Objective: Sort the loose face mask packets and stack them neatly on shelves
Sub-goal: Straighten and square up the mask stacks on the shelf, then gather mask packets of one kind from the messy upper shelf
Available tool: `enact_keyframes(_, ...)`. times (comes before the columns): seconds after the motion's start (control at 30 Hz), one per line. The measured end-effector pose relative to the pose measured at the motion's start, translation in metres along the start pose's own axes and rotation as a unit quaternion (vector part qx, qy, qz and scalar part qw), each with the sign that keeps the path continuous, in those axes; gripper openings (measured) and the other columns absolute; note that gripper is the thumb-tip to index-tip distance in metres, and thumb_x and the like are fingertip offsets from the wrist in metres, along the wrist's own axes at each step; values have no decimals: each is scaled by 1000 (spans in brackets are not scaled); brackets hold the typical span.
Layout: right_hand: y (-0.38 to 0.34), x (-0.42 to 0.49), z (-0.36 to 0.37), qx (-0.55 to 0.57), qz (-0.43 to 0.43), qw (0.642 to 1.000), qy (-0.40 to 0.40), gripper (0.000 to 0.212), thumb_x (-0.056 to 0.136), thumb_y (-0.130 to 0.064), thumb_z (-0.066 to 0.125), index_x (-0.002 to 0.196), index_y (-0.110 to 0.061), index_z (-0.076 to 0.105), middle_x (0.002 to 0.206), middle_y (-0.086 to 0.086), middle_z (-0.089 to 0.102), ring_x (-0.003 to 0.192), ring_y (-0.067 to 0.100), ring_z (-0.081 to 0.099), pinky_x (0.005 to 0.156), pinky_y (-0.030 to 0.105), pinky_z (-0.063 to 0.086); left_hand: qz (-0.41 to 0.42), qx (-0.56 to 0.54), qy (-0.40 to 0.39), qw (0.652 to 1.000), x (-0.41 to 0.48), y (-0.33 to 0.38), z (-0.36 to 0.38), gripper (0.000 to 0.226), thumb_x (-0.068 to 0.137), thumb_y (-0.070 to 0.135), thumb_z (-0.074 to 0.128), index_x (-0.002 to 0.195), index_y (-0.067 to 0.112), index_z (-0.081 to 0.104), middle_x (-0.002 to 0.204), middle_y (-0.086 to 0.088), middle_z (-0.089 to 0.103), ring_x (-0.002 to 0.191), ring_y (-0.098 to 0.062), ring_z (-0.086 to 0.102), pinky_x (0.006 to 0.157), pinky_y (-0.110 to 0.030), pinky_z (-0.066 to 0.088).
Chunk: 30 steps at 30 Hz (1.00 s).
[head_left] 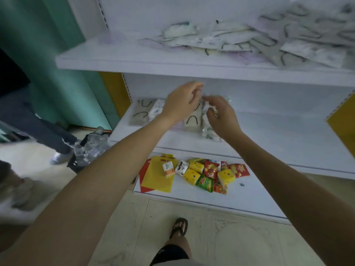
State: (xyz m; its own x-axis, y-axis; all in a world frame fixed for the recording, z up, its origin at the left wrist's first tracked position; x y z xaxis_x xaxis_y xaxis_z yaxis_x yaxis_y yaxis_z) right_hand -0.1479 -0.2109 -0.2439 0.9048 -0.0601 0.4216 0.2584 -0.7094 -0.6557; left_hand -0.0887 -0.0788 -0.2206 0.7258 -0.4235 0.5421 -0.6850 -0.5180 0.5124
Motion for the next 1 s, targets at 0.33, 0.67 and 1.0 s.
enact_keyframes(0.33, -29, 93, -75, -136, -147, 978, 62, 38, 88, 1, 44, 124, -4, 56, 124, 14, 54, 115, 28, 49, 90, 32, 40, 48, 37, 51, 997, 104, 27, -48, 33, 94, 8, 43, 125, 9, 56, 119, -4, 61, 109, -15, 57, 92, -27, 44)
enact_keyframes(0.67, 58, 168, -104, -325, 54, 938, -107, 47, 96, -30, 45, 139, -14, 41, 143, 12, 41, 133, 27, 35, 107, 31, 21, 16, 88, -125, 988, 193, -21, -2, 33, 95, 17, 48, 128, 13, 53, 131, -6, 53, 116, -19, 51, 93, -28, 38)
enact_keyframes(1.0, 87, 188, -172, -21, 76, 997, -18, 25, 95, -19, 51, 116, -17, 62, 114, -3, 62, 103, 7, 57, 81, 11, 38, 65, 41, -141, 987, 261, 15, 70, 29, 94, 15, 51, 122, 10, 58, 125, -6, 59, 111, -20, 56, 93, -30, 42)
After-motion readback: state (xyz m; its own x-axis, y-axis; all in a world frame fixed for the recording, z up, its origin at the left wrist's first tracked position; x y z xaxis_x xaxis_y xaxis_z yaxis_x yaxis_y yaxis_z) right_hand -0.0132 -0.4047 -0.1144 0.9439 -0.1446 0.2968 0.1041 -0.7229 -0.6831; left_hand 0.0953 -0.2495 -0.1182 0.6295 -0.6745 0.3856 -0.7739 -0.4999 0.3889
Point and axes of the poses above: each hand's wrist, its own x-axis towards the middle knuckle, its own z-axis out of the palm, y = z × x, the point moved 1 cm from there along x, towards the middle knuckle
